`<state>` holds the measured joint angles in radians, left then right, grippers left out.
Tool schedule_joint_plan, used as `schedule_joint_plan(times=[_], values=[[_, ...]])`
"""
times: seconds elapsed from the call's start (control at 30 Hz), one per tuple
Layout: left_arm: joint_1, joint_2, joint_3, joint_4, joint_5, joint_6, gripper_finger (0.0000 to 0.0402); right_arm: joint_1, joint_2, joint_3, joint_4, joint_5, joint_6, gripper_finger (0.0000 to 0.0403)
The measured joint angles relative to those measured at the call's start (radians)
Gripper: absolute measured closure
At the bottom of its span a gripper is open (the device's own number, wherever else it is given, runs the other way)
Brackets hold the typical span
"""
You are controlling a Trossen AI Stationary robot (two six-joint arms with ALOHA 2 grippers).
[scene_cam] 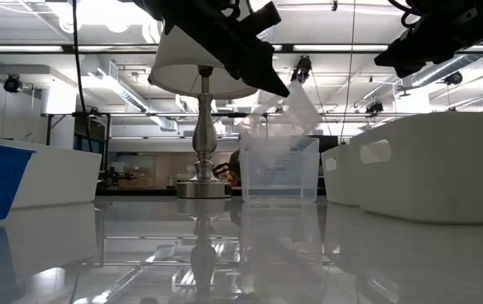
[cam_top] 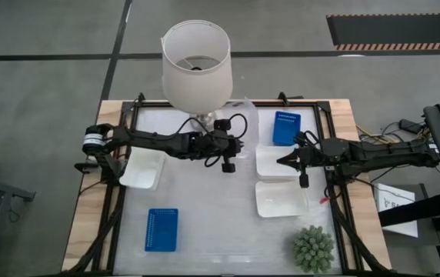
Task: Stack baskets by color
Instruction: Stack the bottom transparent bin on the transparent bin
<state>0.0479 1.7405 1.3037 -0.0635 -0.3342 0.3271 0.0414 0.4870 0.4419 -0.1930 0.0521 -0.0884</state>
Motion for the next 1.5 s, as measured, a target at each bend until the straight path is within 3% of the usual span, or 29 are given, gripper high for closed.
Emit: schedule_joint_plan(times=[0.33, 0.87, 1.03, 1.23, 1.37, 1.5], values=[[0.0, -0.013, 0.001, 0.002, -0.017, -0.003, 0.0299, 0.0, 0.0, 0.0, -0.001, 0.0, 0.003, 0.0394], [-0.099, -0.107, -0.021, -0.103, -0.014, 0.026, 0.0292, 0.0, 0.01, -0.005, 0.001, 0.044, 0.035, 0.0394], [-0.154, -0.156, -0.114, -0.073, -0.011, 0.035, 0.0292, 0.0, 0.066, -0.009, 0.029, 0.08, 0.065, 0.0394], [-0.208, -0.284, -0.265, 0.054, -0.012, 0.049, 0.0292, 0.0, 0.2, 0.001, 0.194, 0.136, 0.043, 0.0393], [-0.213, -0.393, -0.384, 0.144, -0.015, 0.053, 0.0292, 0.0, 0.297, 0.093, 0.208, 0.138, 0.011, 0.0377], [-0.213, -0.494, -0.504, 0.275, -0.018, 0.094, 0.0292, 0.0, 0.409, 0.233, 0.145, 0.14, -0.008, 0.0335]])
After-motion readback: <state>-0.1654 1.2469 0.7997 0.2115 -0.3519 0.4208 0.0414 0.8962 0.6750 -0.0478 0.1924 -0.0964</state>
